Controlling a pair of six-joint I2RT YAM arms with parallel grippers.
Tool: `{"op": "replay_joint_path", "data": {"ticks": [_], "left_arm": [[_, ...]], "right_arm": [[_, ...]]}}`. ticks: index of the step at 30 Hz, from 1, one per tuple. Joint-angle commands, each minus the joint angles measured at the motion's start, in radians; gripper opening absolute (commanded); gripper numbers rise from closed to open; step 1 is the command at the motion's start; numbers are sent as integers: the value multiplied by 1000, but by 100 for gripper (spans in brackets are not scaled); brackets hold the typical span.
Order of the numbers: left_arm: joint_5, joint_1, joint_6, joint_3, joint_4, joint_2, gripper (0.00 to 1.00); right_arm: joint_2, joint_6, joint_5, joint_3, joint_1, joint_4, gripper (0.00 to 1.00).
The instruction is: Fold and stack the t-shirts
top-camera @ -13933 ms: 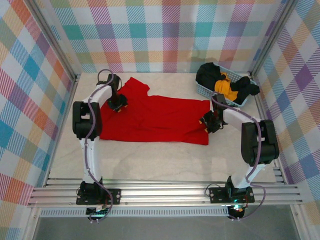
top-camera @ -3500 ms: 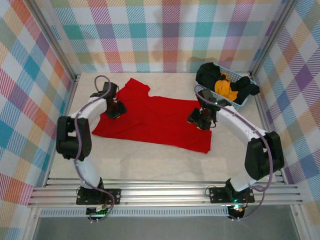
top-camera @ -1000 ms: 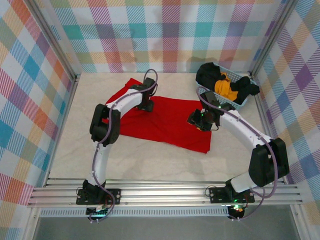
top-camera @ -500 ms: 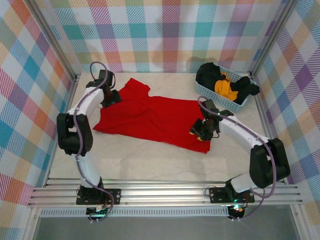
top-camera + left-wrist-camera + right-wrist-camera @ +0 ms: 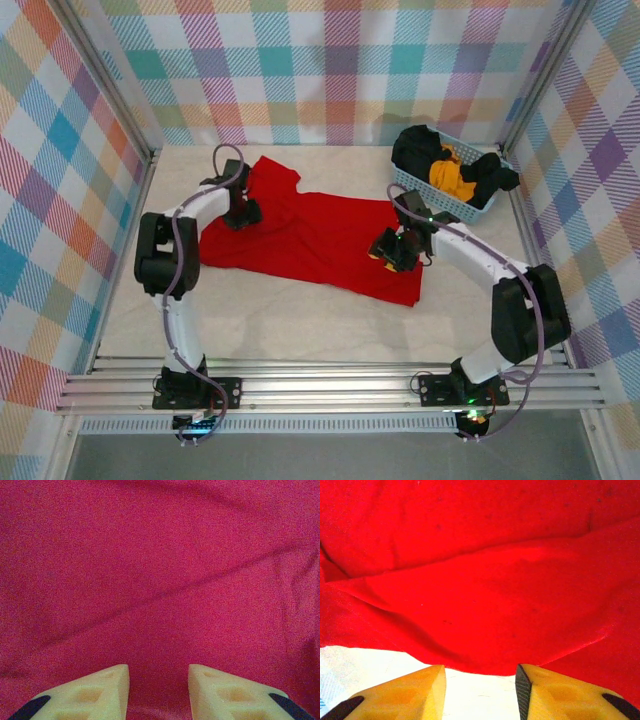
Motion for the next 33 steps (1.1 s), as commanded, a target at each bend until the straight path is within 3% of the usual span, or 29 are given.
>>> {"op": "replay_joint_path", "data": {"ticks": [1,11,16,25,33], "left_arm": [[-35,-30,2,-65,58,-87,39],[-66,-66,-18,-128,-4,-98,36],[-103,-65,-48,-130,64,-189,39],[-49,-70,-34,106,-12,44,38],[10,-103,-30,14,34,6,35]], "right_arm": [[9,-12,-24,5,6,21,42],[-24,-9,-17,-9,6,12,42],[-33,-7,-20,-19,6,19,42],[-45,-9,-17,-23,6,13,41],[-38,-9,-22,-26,6,20,41]]}}
